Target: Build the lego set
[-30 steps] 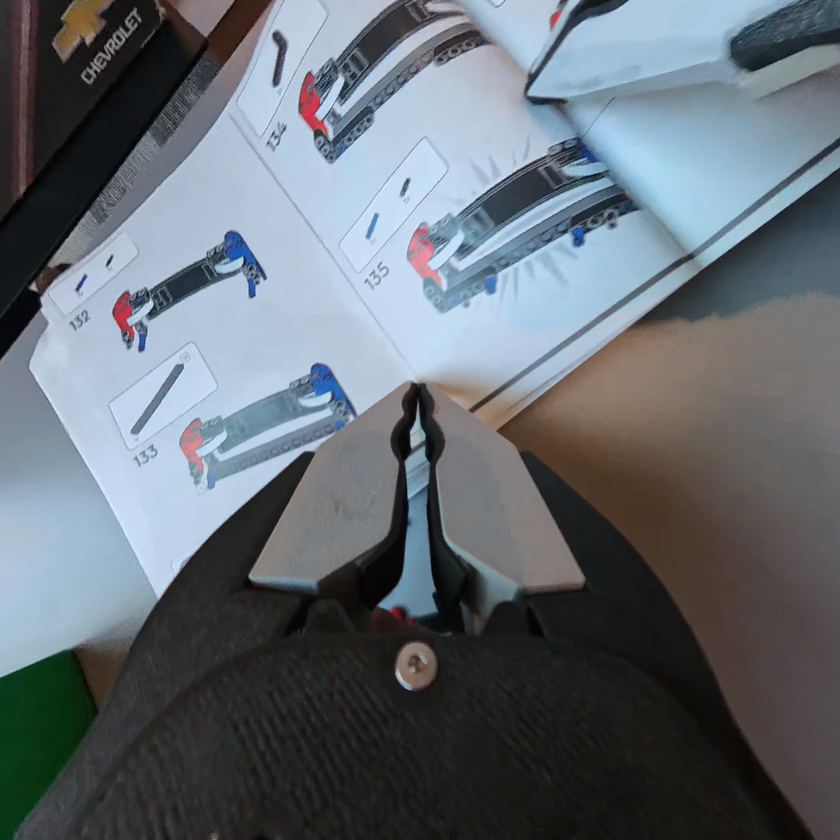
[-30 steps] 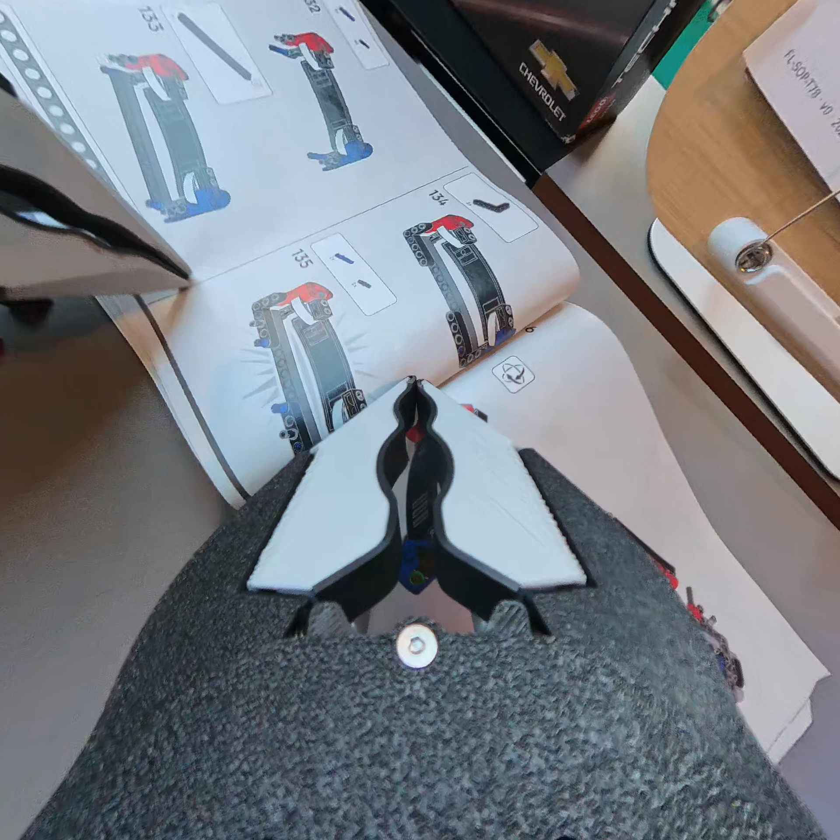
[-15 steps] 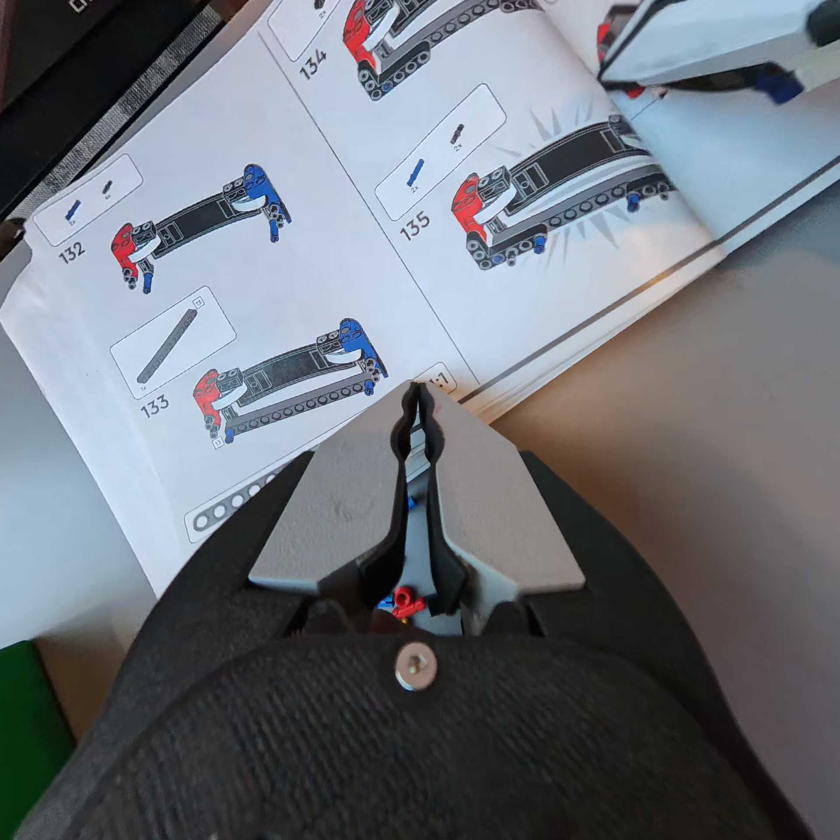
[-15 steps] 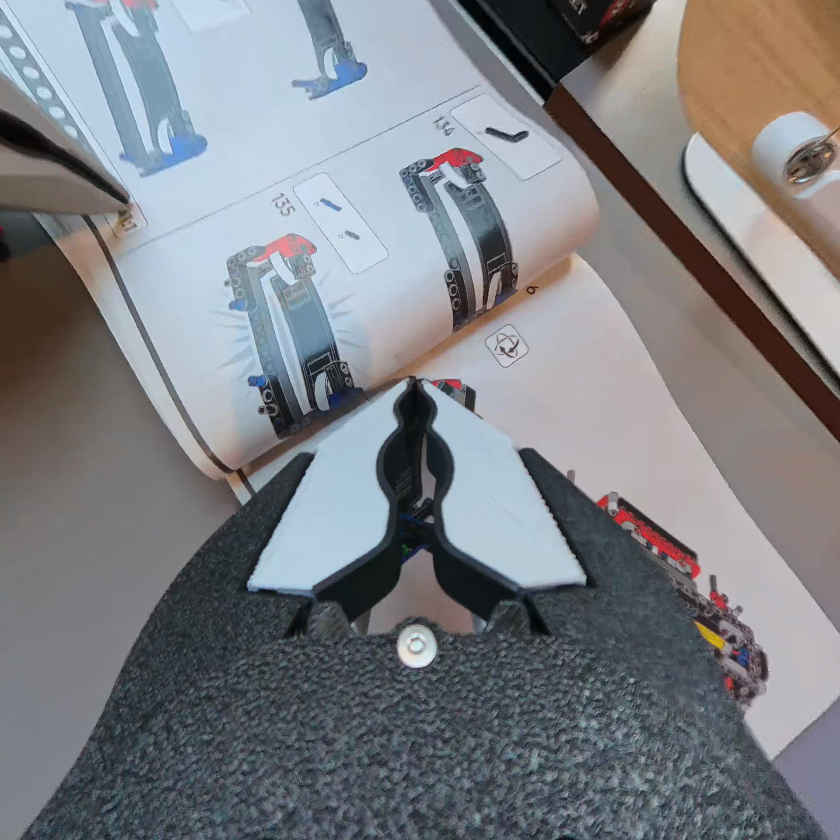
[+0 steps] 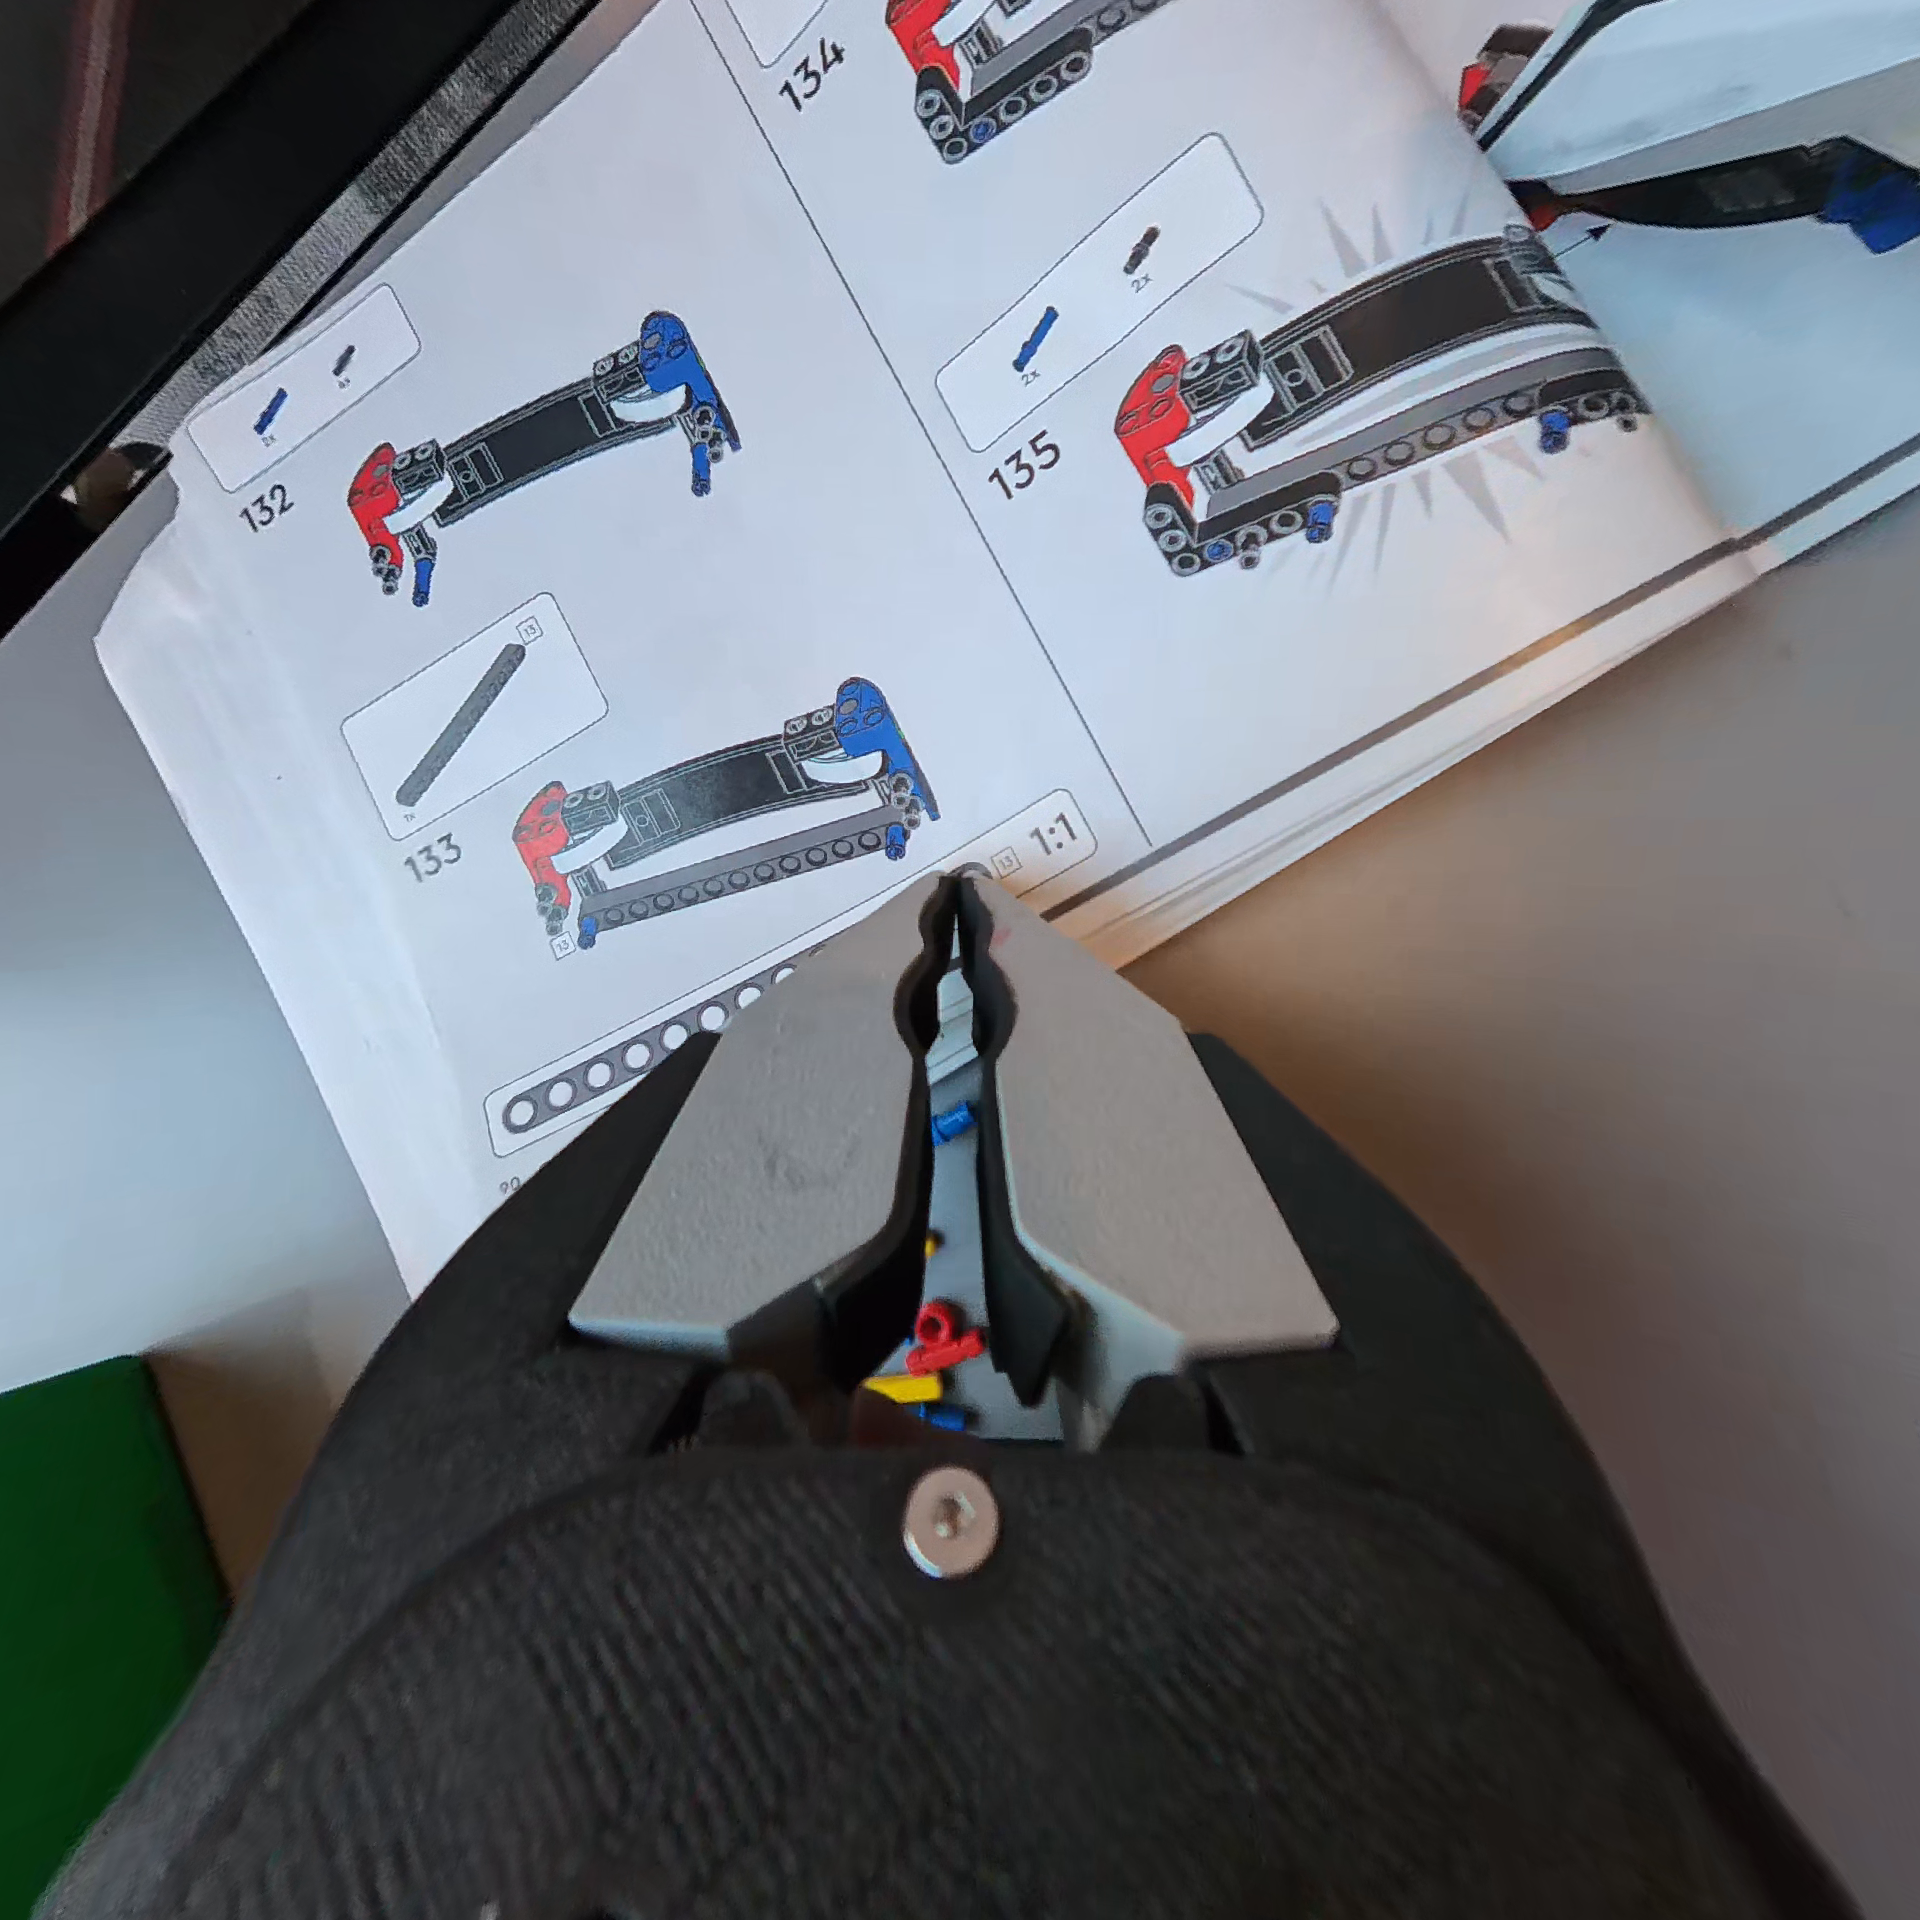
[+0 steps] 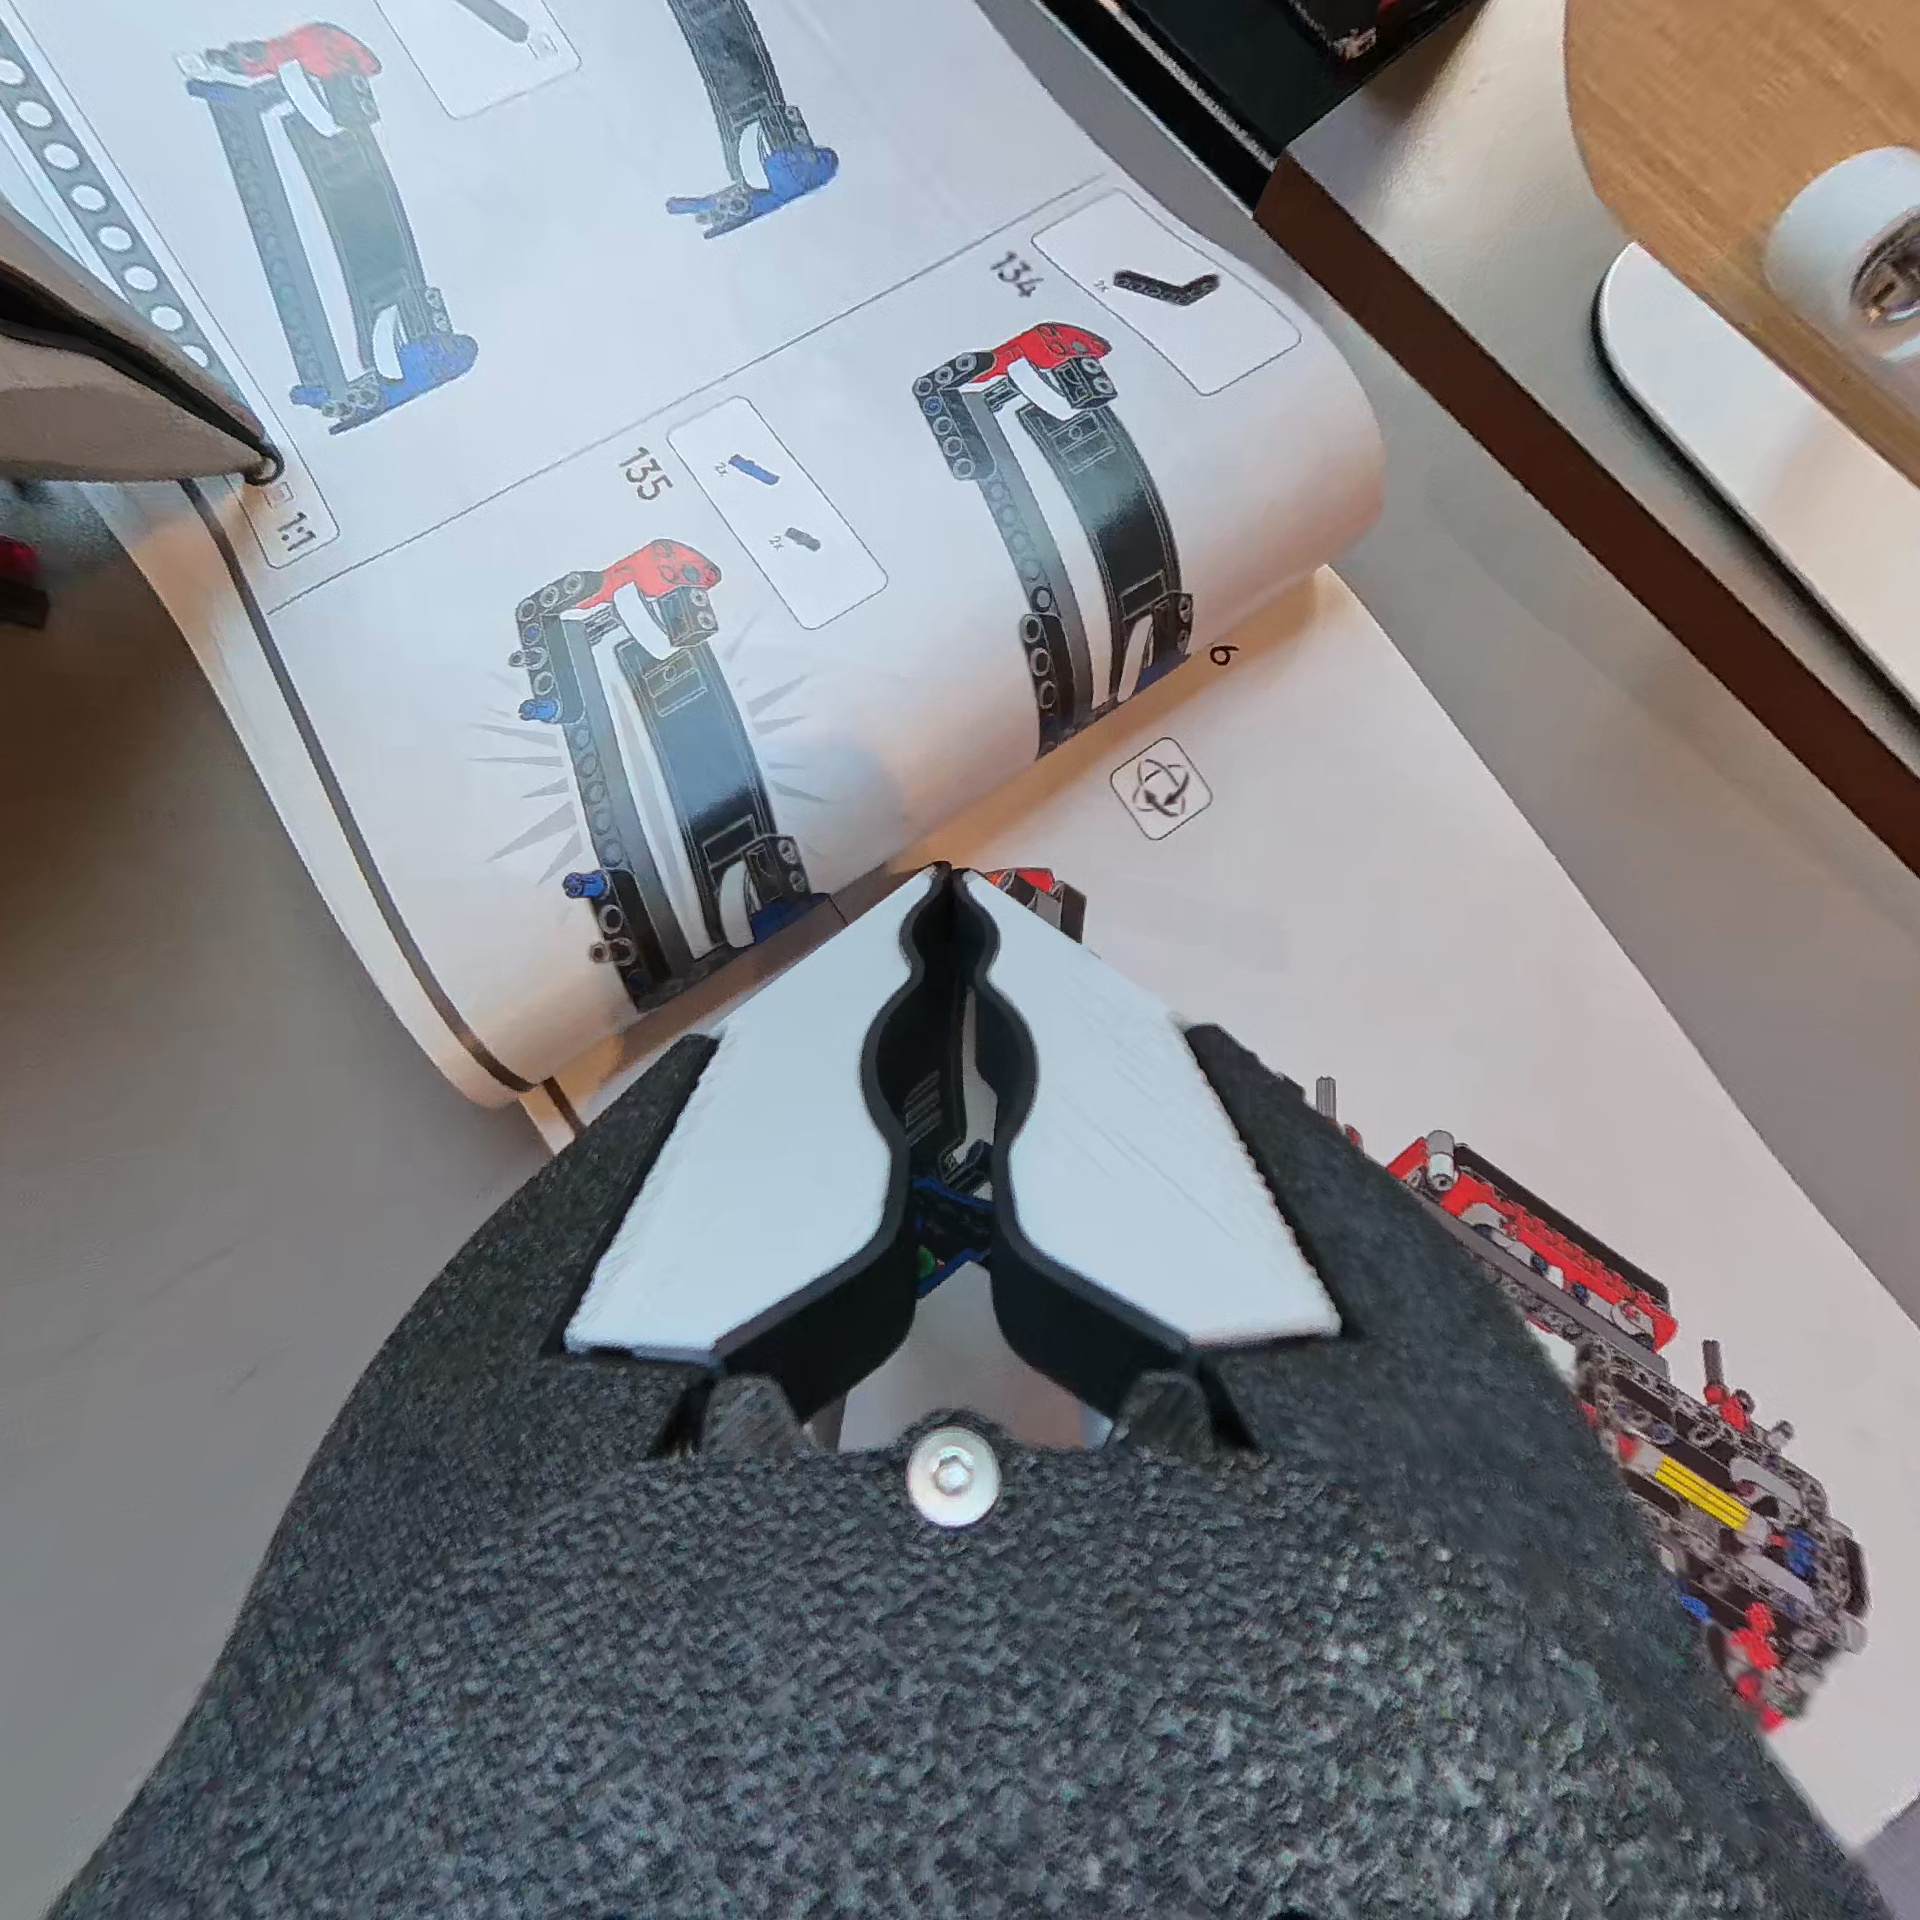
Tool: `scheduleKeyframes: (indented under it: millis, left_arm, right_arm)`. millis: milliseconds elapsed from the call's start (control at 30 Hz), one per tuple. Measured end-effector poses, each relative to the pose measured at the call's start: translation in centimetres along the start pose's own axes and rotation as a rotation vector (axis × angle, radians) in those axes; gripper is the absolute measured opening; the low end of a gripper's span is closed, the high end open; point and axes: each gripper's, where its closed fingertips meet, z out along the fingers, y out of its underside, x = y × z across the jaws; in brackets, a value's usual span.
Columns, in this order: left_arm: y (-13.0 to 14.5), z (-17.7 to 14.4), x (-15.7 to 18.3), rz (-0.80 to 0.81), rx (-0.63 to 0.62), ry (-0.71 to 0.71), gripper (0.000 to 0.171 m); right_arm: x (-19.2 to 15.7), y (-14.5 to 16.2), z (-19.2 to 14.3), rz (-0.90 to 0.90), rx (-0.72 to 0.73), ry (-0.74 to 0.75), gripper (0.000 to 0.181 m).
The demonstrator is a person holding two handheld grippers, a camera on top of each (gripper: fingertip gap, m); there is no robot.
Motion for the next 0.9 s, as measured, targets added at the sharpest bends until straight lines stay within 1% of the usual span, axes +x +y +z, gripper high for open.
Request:
scheduleKeyframes:
  millis: [67, 133, 200, 233, 300, 333, 367, 433, 467, 533, 567, 600, 633, 700, 767, 833, 900]
  left_arm:
    - [0.0, -0.5, 0.4, 0.001, -0.024, 0.006, 0.000]
    - [-0.5, -1.9, 1.0, 0.007, -0.009, 0.015, 0.035]
    - [-1.8, -4.5, 2.0, 0.002, 0.068, 0.027, 0.038]
    - [-2.4, -6.1, 3.3, 0.003, 0.116, 0.064, 0.041]
    - [-3.3, -9.1, 8.1, 0.027, 0.188, 0.219, 0.043]
    - [-3.2, -10.3, 11.0, 0.062, 0.194, 0.307, 0.043]
    - [-2.8, -11.1, 13.8, 0.108, 0.190, 0.377, 0.044]
    - [-1.8, -11.3, 18.4, 0.202, 0.162, 0.462, 0.045]
    - [-1.1, -10.9, 20.3, 0.247, 0.130, 0.489, 0.045]
    - [0.2, -9.6, 22.6, 0.322, 0.061, 0.506, 0.047]
    - [0.7, -9.0, 23.3, 0.345, 0.028, 0.515, 0.047]
    - [1.1, -8.8, 24.1, 0.353, 0.005, 0.548, 0.048]
    - [1.2, -9.0, 24.9, 0.340, -0.007, 0.598, 0.045]
    - [1.5, -9.0, 25.4, 0.337, -0.040, 0.642, 0.042]
    - [1.6, -9.4, 25.9, 0.336, -0.050, 0.680, 0.029]
    - [1.6, -9.5, 25.9, 0.335, -0.051, 0.675, 0.030]
    - [1.7, -10.0, 26.5, 0.331, -0.054, 0.705, 0.036]
  right_arm:
    - [-0.1, -0.3, -1.3, -0.038, 0.018, 0.030, 0.001]
    - [-1.1, -1.2, -4.1, -0.055, 0.080, 0.024, 0.016]
    - [-2.4, -1.8, -7.9, -0.069, 0.157, -0.003, 0.020]
    - [-3.1, -1.9, -9.9, -0.082, 0.199, -0.018, 0.020]
    - [-4.4, -1.5, -13.6, -0.117, 0.280, -0.043, 0.020]
    - [-5.1, -0.9, -15.2, -0.140, 0.308, -0.057, 0.020]
    - [-5.5, -0.1, -16.6, -0.162, 0.326, -0.065, 0.020]
    - [-6.1, 1.9, -18.6, -0.190, 0.335, -0.071, 0.019]
    - [-6.4, 3.0, -19.3, -0.199, 0.332, -0.076, 0.019]
    - [-6.5, 5.3, -20.2, -0.200, 0.308, -0.066, 0.019]
    - [-6.5, 6.4, -20.6, -0.196, 0.293, -0.057, 0.019]
    - [-6.5, 7.4, -21.0, -0.189, 0.288, -0.053, 0.019]
    - [-6.5, 8.1, -21.5, -0.177, 0.293, -0.052, 0.019]
    - [-6.6, 9.2, -22.3, -0.146, 0.309, -0.063, 0.019]
    - [-6.8, 10.1, -22.8, -0.121, 0.319, -0.079, 0.019]
    - [-6.7, 11.1, -23.0, -0.104, 0.314, -0.078, 0.019]
    - [-6.9, 11.8, -23.0, -0.089, 0.313, -0.092, 0.019]
